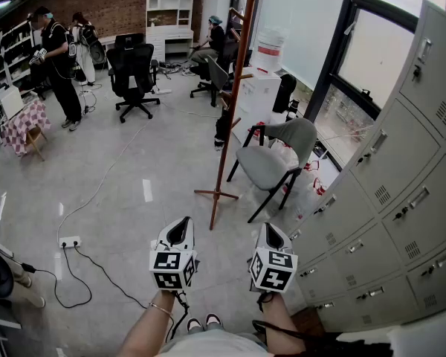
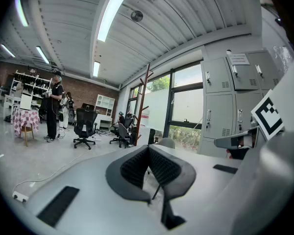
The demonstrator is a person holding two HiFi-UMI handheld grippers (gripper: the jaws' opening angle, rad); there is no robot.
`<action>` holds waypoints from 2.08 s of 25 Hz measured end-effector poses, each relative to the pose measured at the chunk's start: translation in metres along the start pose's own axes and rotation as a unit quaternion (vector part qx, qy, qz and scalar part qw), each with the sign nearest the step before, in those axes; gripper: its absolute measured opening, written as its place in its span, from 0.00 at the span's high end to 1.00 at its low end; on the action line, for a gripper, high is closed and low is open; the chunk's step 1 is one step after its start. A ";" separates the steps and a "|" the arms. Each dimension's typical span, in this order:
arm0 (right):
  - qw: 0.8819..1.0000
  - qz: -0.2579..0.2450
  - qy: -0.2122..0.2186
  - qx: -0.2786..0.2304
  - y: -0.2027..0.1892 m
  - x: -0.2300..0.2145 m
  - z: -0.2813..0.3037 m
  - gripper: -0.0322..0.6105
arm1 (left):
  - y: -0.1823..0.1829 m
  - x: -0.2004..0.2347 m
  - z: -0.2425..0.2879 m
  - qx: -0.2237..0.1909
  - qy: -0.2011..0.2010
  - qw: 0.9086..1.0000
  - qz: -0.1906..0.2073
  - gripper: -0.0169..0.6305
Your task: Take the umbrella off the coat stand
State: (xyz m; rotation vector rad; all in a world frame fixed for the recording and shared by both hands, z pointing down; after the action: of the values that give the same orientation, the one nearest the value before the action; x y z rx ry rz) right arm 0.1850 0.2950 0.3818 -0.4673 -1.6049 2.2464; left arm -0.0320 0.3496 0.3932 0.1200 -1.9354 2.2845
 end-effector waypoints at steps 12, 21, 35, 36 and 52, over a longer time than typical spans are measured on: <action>1.000 0.005 -0.019 0.006 -0.008 0.018 -0.002 0.94 | -0.006 0.016 -0.008 0.006 -0.011 1.000 0.001 0.97; 0.999 0.014 -0.025 0.020 -0.020 0.029 0.000 0.94 | -0.013 0.035 -0.010 0.015 -0.012 1.000 -0.006 0.97; 0.999 0.013 -0.018 0.029 -0.009 0.019 0.060 0.94 | -0.001 0.054 0.044 0.013 -0.008 1.000 0.001 0.97; 0.999 0.012 -0.017 0.028 -0.006 0.018 0.067 0.94 | 0.002 0.055 0.052 0.013 -0.007 1.000 0.001 0.97; 1.000 0.007 0.013 0.025 0.051 -0.040 0.207 0.94 | 0.042 0.055 0.200 0.003 0.012 1.000 0.010 0.97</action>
State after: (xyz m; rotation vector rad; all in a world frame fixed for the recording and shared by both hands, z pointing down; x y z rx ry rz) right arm 0.1224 0.0883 0.3993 -0.4946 -1.5337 2.2755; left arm -0.0991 0.1488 0.3942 0.0746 -1.9263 2.2946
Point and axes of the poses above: the fingertips, and each gripper's own axes: z forward along the fingers, x to its left, y out of its top, the point moved 3 cm from there along -z, backward along the fingers, and after that the axes turned 5 degrees about y, right-handed, at the moved point
